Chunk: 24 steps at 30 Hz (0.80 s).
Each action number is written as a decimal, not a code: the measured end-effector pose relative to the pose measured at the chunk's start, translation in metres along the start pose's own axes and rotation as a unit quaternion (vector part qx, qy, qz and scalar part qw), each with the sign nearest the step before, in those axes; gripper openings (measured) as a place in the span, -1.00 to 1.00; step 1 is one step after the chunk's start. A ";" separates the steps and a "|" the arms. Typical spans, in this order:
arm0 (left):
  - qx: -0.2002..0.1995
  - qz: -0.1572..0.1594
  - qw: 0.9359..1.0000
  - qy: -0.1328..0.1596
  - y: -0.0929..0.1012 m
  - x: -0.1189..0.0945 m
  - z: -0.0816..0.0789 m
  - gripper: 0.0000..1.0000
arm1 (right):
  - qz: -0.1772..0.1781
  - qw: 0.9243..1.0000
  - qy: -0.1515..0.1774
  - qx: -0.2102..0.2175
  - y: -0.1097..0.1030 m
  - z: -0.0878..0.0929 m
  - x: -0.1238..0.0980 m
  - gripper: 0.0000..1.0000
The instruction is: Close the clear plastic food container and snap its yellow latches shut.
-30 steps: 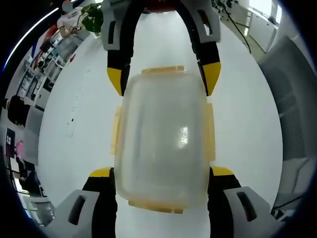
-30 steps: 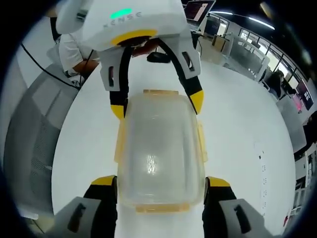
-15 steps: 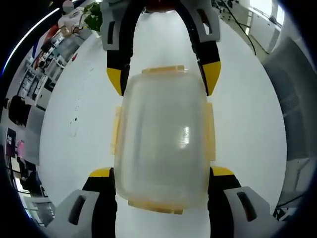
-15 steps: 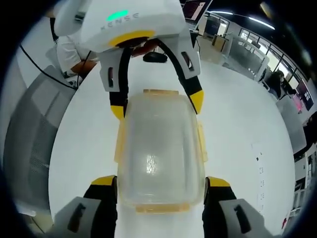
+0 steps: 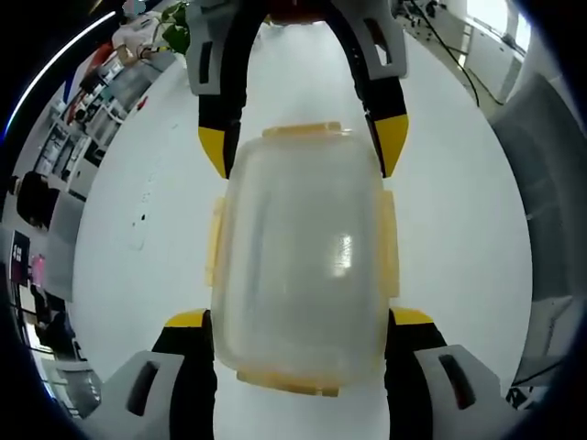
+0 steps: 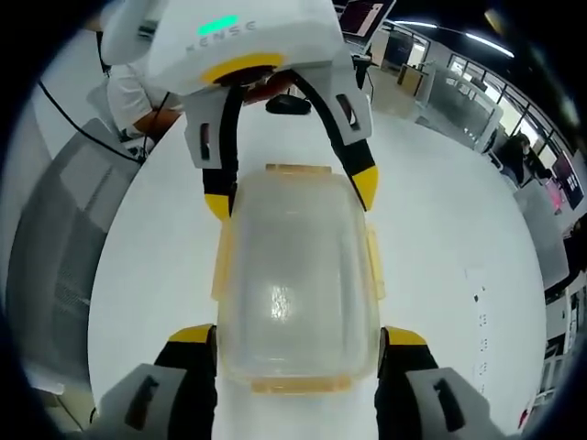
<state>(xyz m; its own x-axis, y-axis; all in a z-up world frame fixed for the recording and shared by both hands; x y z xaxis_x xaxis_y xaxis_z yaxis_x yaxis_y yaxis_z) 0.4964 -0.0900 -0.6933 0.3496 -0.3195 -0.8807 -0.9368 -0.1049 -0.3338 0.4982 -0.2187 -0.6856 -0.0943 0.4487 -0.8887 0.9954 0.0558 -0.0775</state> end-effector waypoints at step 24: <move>-0.003 -0.014 1.000 0.005 -0.004 -0.008 0.001 0.52 | 0.013 1.000 0.011 0.011 -0.003 0.003 -0.011 0.51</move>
<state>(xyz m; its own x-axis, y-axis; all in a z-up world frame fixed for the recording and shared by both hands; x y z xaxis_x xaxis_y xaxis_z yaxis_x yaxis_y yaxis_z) 0.4970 -0.0863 -0.6856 0.3754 -0.3253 -0.8679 -0.9268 -0.1191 -0.3562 0.4967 -0.2264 -0.6772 -0.0675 0.4702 -0.8800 0.9977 0.0247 -0.0634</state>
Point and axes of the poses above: the point that each gripper's makers call its tool centre point, and the gripper's own axes: x roughly forward along the fingers, y roughly to its right, z roughly out of its underside, the point moved 7 cm from there along -x, roughly backward along the fingers, and after that the axes turned 8 degrees about -z, right-handed, at the moved point
